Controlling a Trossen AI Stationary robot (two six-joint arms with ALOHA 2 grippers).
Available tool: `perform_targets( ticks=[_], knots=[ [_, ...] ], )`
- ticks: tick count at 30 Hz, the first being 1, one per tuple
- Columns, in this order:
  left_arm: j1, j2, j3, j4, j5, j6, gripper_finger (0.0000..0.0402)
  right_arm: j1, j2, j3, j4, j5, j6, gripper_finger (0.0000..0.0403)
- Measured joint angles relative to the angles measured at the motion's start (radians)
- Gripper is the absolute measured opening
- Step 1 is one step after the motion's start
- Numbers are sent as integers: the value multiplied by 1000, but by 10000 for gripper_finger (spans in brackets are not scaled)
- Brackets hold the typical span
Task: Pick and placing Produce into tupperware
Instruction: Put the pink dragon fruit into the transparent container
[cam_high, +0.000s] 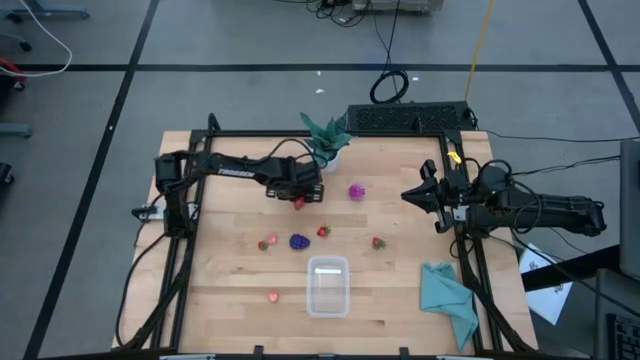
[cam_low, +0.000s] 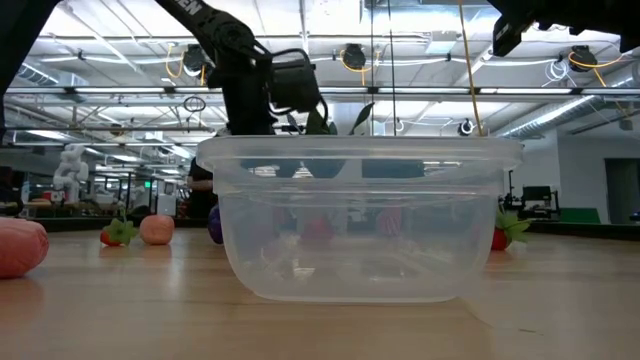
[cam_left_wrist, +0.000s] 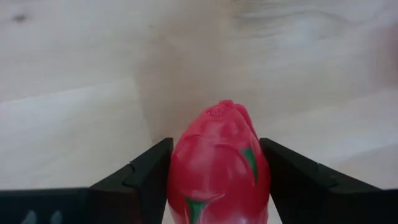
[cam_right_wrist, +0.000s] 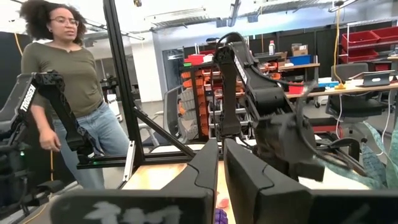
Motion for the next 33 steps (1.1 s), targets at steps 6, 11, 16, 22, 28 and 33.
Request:
perform_targets(
  ticks=[6, 11, 16, 22, 28, 33],
  knots=[
    [-13, -81, 0, -40, 0, -3, 230, 0, 0, 0, 0, 0, 0, 18],
    [-59, -161, 0, -59, 0, -11, 230, 0, 0, 0, 2, 0, 0, 18],
    [-144, -219, 0, -40, -20, -59, 230, 0, 0, 0, 13, 1, 0, 18],
    [-255, -228, 0, 61, -51, -93, 230, 0, 0, 0, 23, 0, 0, 18],
    [-357, -229, 0, 157, -54, -138, 230, 0, 0, 0, 23, 0, 29, 18],
    [-447, -229, 0, 224, -109, -152, 230, 0, 0, 0, 23, 1, 53, 18]
  ],
)
